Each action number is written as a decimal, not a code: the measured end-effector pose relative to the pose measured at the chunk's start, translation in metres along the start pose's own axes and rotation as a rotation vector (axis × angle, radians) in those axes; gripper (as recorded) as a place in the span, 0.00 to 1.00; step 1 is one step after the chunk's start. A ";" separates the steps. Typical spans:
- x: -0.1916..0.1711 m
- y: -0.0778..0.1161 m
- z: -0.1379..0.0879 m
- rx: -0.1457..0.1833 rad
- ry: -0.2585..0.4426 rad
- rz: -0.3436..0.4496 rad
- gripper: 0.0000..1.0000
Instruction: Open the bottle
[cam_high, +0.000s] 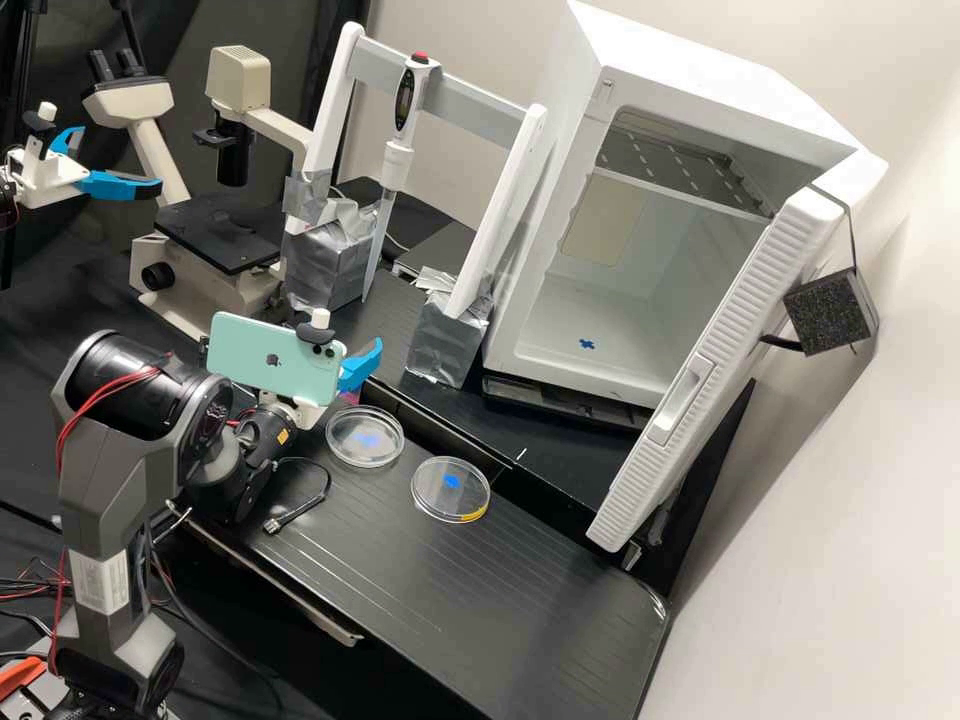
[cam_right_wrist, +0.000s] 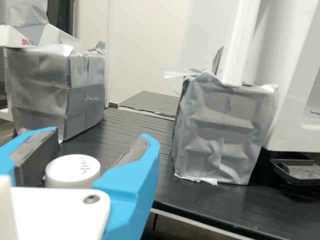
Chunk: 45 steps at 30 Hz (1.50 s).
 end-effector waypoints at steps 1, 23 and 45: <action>0.000 -0.001 -0.001 0.000 0.004 -0.003 0.00; 0.000 -0.005 -0.003 -0.003 0.016 -0.025 0.00; 0.000 -0.006 -0.005 0.000 0.017 -0.035 0.00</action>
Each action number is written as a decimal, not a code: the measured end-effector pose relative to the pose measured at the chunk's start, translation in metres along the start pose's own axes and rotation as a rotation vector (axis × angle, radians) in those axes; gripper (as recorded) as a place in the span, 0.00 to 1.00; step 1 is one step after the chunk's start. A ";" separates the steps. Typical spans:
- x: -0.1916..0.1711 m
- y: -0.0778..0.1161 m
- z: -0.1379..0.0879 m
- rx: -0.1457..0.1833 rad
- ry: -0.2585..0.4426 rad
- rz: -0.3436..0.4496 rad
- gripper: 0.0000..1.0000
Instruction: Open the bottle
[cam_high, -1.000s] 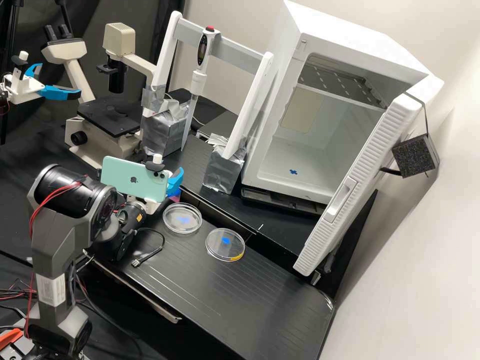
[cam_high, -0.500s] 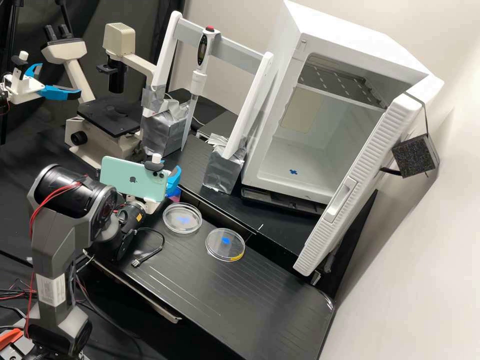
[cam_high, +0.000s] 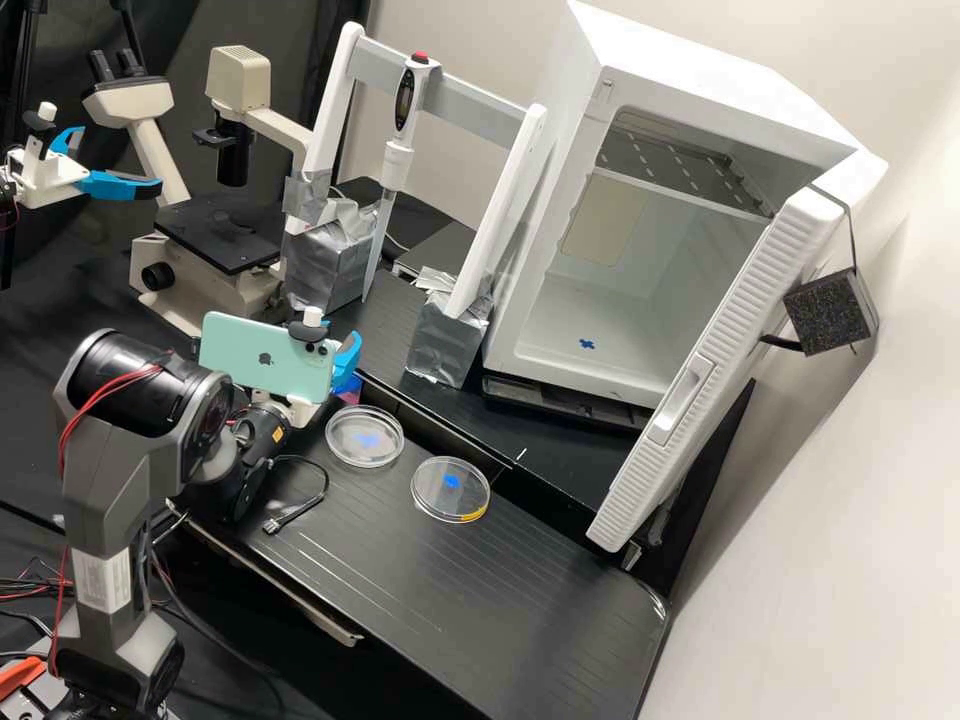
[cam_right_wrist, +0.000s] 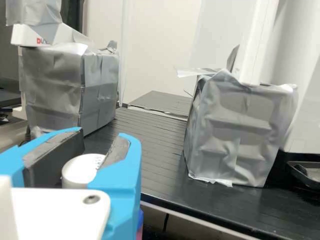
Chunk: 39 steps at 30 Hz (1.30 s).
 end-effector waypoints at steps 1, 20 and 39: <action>0.000 0.000 0.000 0.000 -0.002 -0.003 0.00; 0.005 0.011 -0.006 0.001 0.006 0.019 0.00; -0.010 0.033 -0.017 0.005 0.038 0.084 0.00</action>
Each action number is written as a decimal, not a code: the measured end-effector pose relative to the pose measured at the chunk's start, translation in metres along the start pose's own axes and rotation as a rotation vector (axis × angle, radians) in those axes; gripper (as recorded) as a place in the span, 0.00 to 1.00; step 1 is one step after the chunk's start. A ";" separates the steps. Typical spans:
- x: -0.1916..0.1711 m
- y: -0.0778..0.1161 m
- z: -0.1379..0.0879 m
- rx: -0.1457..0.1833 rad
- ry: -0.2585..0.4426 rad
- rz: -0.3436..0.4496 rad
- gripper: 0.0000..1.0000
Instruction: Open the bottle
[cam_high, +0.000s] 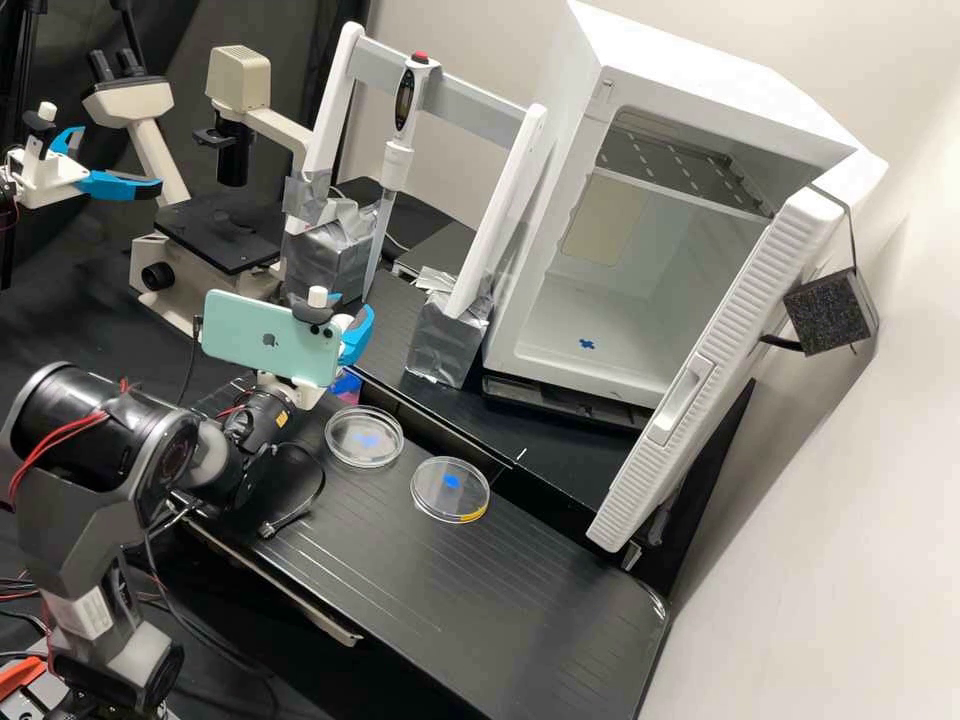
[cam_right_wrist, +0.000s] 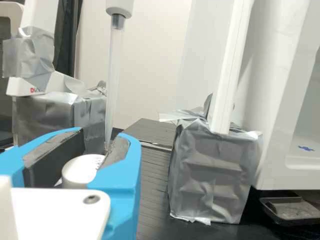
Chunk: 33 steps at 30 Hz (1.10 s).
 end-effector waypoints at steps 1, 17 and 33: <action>-0.003 0.000 0.000 0.000 -0.002 -0.002 0.00; -0.050 -0.011 0.008 0.048 0.001 -0.020 0.00; -0.064 -0.029 0.005 0.064 0.009 -0.103 0.00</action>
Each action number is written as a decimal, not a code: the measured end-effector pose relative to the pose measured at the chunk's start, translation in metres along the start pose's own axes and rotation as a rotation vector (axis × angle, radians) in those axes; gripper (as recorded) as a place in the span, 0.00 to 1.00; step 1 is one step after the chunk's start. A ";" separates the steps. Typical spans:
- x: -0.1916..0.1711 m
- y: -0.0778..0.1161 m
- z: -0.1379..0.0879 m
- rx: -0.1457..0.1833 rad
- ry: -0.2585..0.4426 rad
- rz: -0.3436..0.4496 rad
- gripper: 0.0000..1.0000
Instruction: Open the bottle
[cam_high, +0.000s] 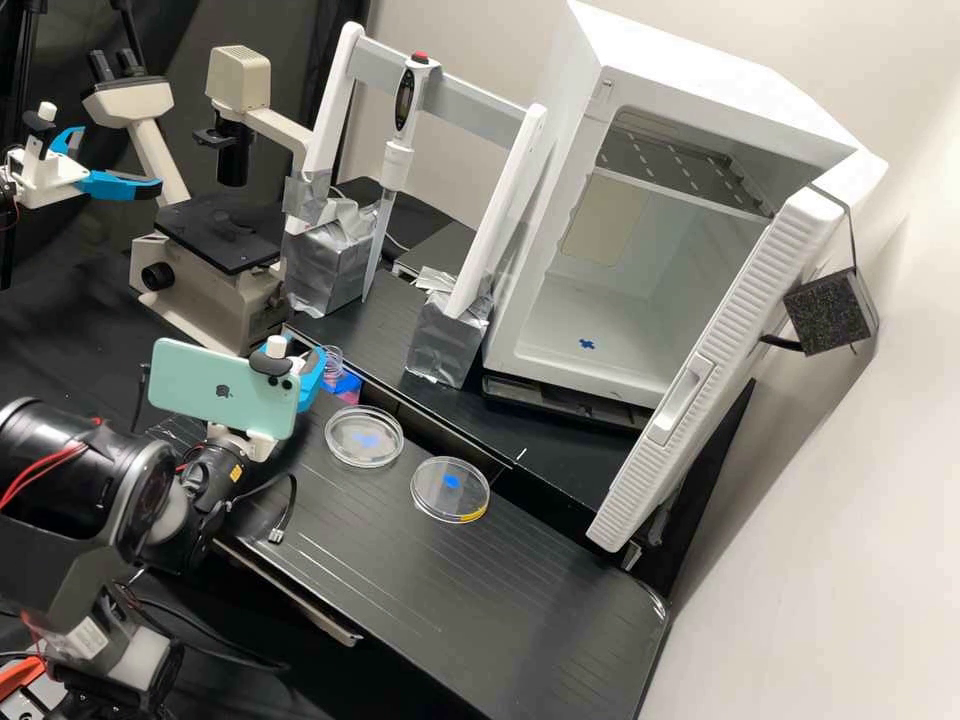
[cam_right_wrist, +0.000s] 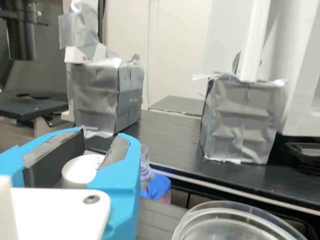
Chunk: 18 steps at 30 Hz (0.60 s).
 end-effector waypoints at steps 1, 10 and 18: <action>0.000 -0.001 0.001 0.001 -0.007 -0.002 0.00; 0.002 -0.005 0.006 -0.001 -0.039 -0.018 1.00; 0.002 -0.004 0.006 -0.001 -0.038 -0.017 1.00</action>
